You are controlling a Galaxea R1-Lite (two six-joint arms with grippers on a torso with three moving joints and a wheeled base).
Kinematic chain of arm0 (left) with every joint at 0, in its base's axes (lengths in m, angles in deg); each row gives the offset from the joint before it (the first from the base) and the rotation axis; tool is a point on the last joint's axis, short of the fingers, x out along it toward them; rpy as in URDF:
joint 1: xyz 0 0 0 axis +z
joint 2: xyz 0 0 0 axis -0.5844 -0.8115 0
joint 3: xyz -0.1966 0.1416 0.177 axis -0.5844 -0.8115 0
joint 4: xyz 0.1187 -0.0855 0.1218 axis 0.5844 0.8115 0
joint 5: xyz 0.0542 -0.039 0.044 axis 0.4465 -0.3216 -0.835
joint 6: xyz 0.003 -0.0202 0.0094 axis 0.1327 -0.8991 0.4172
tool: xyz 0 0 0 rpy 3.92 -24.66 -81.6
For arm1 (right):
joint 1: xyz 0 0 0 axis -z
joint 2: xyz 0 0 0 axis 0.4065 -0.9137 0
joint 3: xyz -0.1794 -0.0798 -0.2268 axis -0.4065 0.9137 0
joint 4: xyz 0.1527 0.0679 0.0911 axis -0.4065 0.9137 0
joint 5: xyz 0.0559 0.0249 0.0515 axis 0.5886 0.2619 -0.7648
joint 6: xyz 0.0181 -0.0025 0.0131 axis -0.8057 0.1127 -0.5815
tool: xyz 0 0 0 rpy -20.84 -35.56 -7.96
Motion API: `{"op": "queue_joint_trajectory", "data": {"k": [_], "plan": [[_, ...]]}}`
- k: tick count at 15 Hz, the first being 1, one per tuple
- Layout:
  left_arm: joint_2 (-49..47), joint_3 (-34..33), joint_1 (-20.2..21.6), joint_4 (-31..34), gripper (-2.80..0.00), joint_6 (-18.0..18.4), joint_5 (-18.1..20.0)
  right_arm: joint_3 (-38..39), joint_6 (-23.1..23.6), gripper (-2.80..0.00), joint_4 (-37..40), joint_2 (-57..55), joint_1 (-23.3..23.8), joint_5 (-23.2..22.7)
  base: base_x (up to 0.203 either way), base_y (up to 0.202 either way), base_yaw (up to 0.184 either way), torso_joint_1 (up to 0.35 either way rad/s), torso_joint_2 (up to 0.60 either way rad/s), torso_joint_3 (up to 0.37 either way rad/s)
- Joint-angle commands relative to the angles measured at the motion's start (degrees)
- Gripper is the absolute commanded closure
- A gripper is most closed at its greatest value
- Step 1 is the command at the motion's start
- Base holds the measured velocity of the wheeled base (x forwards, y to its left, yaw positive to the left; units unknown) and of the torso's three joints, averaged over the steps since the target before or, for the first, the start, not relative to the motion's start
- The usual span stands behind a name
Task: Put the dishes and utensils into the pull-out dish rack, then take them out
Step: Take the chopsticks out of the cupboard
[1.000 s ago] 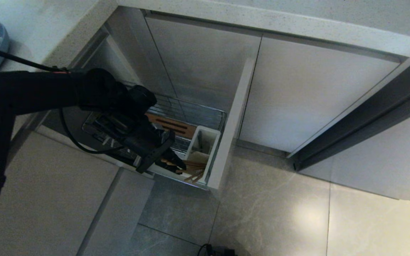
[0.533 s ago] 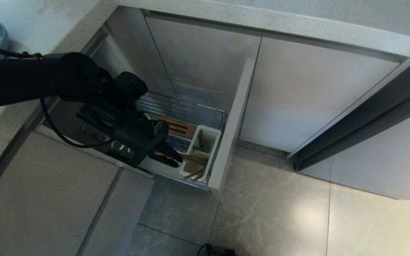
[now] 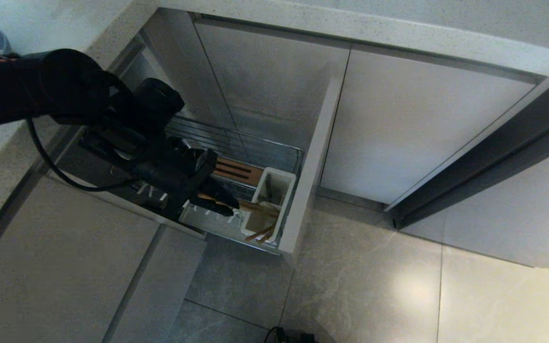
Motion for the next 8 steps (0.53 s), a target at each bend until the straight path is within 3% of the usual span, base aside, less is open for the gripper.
{"op": "queue_joint_trajectory", "data": {"k": [1, 8], "plan": [[2.91, 0.06, 0.07, 0.78, 0.0, -0.09, 0.2, 0.0, -0.05, 0.0, 0.0, 0.04, -0.01, -0.01, 0.0, 0.0, 0.0, 0.0, 0.0, 0.0], [7.45, 0.0, 0.45, 3.09, 0.0, -0.06, -0.29, 0.0, -0.03, 0.0, 0.0, 0.04, -0.01, -0.09, 0.0, 0.0, 0.0, 0.0, 0.0, 0.0]]}}
